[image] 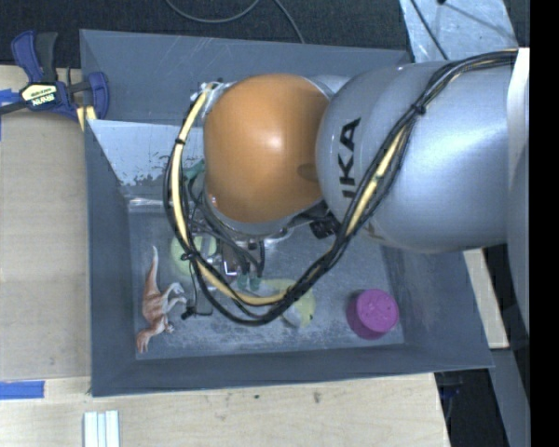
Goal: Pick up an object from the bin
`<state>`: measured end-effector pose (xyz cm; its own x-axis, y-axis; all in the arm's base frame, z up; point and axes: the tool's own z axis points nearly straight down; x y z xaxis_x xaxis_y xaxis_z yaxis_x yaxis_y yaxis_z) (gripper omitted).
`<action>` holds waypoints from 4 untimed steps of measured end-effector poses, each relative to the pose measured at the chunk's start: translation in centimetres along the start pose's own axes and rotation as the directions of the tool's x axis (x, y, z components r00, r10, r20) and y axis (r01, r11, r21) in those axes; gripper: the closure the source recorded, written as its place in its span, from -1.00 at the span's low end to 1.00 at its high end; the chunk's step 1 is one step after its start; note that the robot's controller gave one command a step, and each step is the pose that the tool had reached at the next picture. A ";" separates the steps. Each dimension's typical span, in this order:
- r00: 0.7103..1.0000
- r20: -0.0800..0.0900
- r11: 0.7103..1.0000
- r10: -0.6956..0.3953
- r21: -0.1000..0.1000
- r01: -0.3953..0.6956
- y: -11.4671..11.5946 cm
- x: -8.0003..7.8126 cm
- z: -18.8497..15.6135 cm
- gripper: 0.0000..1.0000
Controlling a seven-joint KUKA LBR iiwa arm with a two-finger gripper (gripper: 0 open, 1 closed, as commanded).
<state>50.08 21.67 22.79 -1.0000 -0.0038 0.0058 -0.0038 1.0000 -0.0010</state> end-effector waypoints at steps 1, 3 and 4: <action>1.000 0.008 1.000 0.004 -0.002 -0.004 -0.1 -0.2 -0.5 -1.00; 0.882 0.010 0.882 -0.471 0.002 0.471 2.0 -2.5 6.0 -1.00; 0.946 0.007 0.946 -0.323 0.001 0.323 2.1 -3.5 8.1 -1.00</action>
Offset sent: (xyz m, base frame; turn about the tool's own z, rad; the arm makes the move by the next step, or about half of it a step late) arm 0.0288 0.0240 -0.1579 -0.5660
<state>53.49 23.79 14.72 -0.9452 -0.3264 -0.0014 -0.3264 0.9452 0.0002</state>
